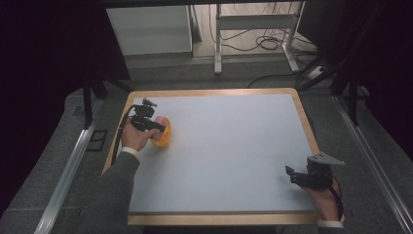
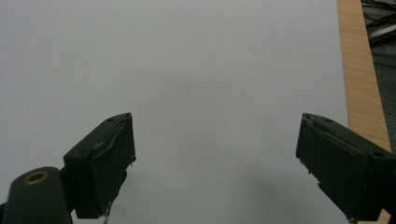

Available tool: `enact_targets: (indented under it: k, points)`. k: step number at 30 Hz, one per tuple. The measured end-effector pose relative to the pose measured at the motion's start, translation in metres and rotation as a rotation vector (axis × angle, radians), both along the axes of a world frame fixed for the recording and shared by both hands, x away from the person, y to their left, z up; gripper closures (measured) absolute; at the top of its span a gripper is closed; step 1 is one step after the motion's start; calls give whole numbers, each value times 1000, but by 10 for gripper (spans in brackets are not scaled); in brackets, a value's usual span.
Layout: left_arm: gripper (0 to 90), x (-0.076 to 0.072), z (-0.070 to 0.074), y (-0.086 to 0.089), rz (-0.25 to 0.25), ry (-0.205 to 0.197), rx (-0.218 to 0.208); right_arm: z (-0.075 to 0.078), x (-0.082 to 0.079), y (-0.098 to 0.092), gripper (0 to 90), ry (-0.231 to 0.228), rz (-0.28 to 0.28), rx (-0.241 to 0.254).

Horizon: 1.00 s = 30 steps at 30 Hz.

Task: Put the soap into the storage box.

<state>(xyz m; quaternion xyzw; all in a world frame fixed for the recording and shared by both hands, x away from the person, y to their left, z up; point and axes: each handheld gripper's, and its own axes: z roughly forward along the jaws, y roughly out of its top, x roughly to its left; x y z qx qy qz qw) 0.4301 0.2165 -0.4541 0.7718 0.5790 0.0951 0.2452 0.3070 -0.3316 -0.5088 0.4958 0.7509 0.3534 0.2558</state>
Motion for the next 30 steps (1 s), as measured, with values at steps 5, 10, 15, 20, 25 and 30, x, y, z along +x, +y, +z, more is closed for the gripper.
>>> enact_targets:
  k: [5, 10, 15, 20, 25, 30]
  points:
    - [603, 3, -8, -1, 6, 15, 0, -1, 0, 0, 113, 0, -1, -3]
    - [602, 4, -18, 1, 9, 30, -10, -1, 1, 1, 113, 5, 0, -4]
    - [598, 3, -22, 2, 11, 20, -18, -3, 1, 1, 113, 8, 1, -7]
    - [476, -3, -10, 4, 17, -46, -51, -3, 1, 1, 113, 11, 0, -7]
    - [324, -14, 3, 6, -1, -112, -49, -2, 1, 2, 113, 11, 3, -9]
    - [306, -30, 16, 5, -48, -200, -52, -3, 1, 2, 113, 13, 2, -13]
